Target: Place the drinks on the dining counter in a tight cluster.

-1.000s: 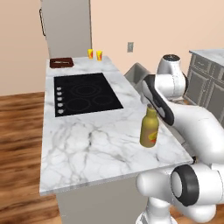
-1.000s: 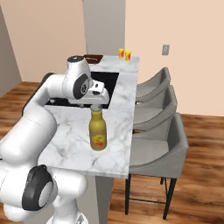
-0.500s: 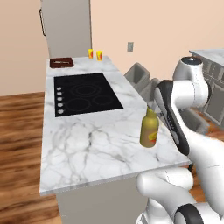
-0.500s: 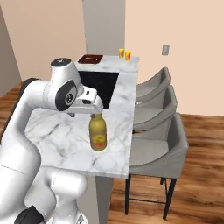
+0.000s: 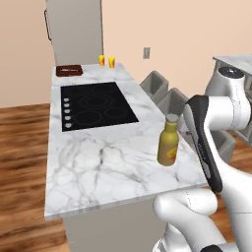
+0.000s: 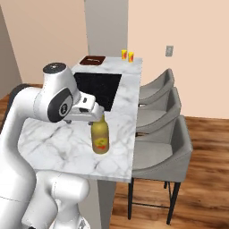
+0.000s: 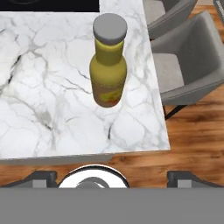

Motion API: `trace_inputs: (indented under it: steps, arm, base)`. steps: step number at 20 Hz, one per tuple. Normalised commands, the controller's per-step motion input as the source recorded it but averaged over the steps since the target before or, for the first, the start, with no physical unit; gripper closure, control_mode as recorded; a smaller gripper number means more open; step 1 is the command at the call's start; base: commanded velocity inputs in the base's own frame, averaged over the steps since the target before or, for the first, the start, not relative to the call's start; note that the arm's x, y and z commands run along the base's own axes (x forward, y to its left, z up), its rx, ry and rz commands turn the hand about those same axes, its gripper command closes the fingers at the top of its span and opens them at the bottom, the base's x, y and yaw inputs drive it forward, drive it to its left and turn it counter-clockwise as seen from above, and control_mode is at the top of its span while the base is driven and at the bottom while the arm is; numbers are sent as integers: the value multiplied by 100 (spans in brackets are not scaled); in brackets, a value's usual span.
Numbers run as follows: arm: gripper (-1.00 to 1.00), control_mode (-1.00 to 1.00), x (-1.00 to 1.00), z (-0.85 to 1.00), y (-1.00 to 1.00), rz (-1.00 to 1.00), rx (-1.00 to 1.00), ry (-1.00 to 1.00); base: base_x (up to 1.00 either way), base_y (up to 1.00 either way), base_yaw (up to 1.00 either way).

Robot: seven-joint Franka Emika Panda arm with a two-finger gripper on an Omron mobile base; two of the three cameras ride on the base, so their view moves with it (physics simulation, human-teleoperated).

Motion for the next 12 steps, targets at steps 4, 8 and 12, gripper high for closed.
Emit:
trace_inputs:
  steps: [4, 8, 12]
  arm:
    - [-100, 100, -3, 0, 0, 0, 0, 0]
    - [-100, 100, 0, 0, 0, 0, 0, 0]
    - [-100, 100, 0, 0, 0, 0, 0, 0]
  base:
    - [-11, 0, 0]
    - [-96, 0, -35]
    - [-100, 4, -65]
